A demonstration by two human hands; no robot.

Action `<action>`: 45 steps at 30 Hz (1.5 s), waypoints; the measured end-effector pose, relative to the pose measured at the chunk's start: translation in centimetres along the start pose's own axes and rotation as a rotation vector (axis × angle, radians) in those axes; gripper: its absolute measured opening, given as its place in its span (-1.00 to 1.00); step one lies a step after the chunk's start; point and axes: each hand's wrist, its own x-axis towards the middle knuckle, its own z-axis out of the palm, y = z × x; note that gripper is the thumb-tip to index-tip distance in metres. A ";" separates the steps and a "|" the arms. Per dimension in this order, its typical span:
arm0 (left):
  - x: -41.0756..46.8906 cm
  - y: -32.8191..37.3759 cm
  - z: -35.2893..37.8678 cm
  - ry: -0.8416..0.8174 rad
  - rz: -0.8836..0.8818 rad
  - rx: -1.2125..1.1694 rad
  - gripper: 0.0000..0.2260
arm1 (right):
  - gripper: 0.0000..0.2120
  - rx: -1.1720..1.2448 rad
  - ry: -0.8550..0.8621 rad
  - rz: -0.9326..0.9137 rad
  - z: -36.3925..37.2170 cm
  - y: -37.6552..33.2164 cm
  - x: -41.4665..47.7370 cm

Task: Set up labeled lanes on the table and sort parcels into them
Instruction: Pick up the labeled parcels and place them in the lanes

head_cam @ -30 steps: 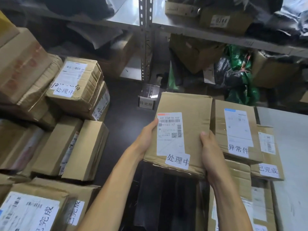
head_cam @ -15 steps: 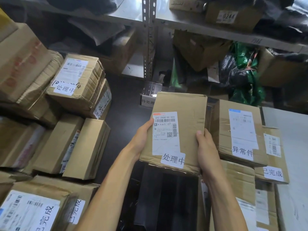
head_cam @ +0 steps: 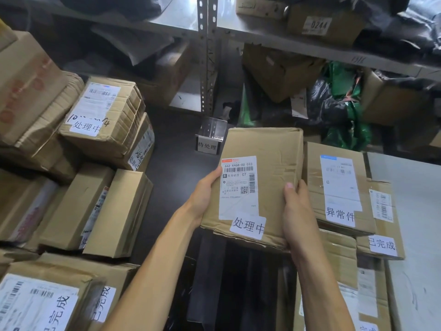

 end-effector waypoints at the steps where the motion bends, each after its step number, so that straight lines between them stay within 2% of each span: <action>1: 0.2 0.0 -0.1 0.005 -0.001 -0.005 -0.56 | 0.00 -0.017 0.014 0.001 0.3 0.0 0.1; 3: 0.4 -0.1 -0.3 0.013 -0.007 -0.009 -0.56 | -0.03 -0.032 0.027 0.005 0.8 -0.3 0.3; 7: 0.9 0.0 -0.4 0.013 -0.021 -0.013 -0.56 | -0.39 -0.052 0.014 0.015 1.0 -0.6 0.6; 9: 0.9 0.2 -0.4 0.012 -0.019 -0.006 -0.57 | -0.42 -0.055 0.008 0.027 1.0 -0.3 0.7; 13: 0.9 0.7 -0.9 0.026 -0.012 0.021 -0.57 | -0.30 -0.008 0.001 0.050 1.4 -0.3 0.3; 18: 0.8 1.2 -1.9 0.039 -0.003 0.047 -0.55 | -0.39 0.027 -0.030 0.059 1.9 -0.4 0.2; 22: 0.7 1.5 -2.4 0.031 -0.001 0.050 -0.55 | -0.22 0.044 -0.045 0.056 2.5 -0.8 -0.2; 25: 0.5 1.8 -2.1 0.020 0.015 0.038 -0.56 | -0.23 0.081 -0.048 0.052 2.1 -0.9 -0.2; 31: 0.6 2.6 -0.6 -0.047 0.057 -0.028 -0.55 | -0.11 0.099 -0.014 -0.010 0.5 -1.4 0.6; 38: 1.6 1.2 0.4 -0.093 0.055 -0.101 -0.55 | -0.15 0.015 -0.006 -0.034 -1.1 -2.5 -0.2; 41: 2.1 0.4 0.1 -0.108 0.028 -0.170 -0.54 | -0.19 -0.124 -0.032 -0.067 -1.3 -3.5 -1.1; 43: 2.4 -0.3 -0.2 -0.117 0.006 -0.230 -0.51 | -0.14 -0.247 -0.031 -0.081 -1.3 -4.0 -1.6; 45: 2.6 -0.9 -0.6 -0.107 0.005 -0.269 -0.52 | -0.08 -0.246 -0.046 -0.111 -1.3 -4.5 -1.8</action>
